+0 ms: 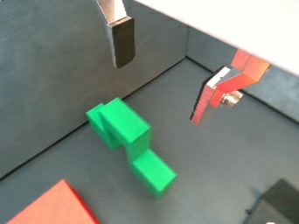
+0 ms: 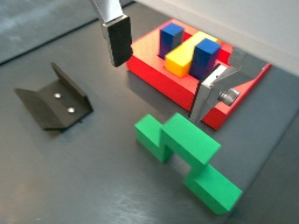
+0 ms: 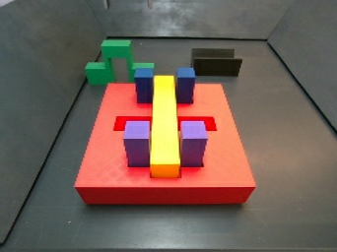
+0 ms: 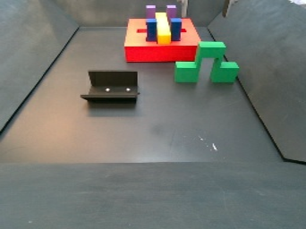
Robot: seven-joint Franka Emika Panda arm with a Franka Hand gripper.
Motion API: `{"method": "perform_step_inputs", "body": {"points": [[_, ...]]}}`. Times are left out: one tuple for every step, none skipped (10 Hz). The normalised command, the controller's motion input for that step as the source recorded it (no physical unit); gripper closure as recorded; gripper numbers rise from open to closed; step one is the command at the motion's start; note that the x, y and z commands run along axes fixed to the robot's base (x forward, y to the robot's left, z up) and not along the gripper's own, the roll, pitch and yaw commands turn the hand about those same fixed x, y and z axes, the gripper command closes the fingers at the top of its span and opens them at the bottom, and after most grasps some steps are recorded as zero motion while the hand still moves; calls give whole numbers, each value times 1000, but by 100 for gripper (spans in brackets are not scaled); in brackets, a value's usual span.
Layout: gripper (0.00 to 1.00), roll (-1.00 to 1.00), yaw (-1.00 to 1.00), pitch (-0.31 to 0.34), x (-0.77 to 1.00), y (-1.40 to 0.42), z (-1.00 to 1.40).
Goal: Pick up the green object. Move up. Move to above the board. Insert the green object.
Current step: Pick up the green object.
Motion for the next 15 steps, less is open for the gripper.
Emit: {"method": "perform_step_inputs", "body": {"points": [[0,251,0,0,-263,-274,-374],[0,153,0,0,-249,-234,-260],[0,110,0,-3,-157,-131,-169],[0,87,3,0,-69,-51,-217],[0,80,0,0,-29,-31,-163],[0,114,0,0,-63,0,-271],[0,136,-34,0,-23,0,-220],[0,153,-49,16,-40,0,-146],[0,121,-20,0,-31,0,-169],[0,116,-6,0,-17,0,-189],[0,117,-17,0,-14,0,-217],[0,123,-46,0,-51,20,-231],[0,96,-69,0,-77,26,-209],[0,64,-66,0,-57,37,-171],[0,57,-66,0,-63,63,-157]]}}
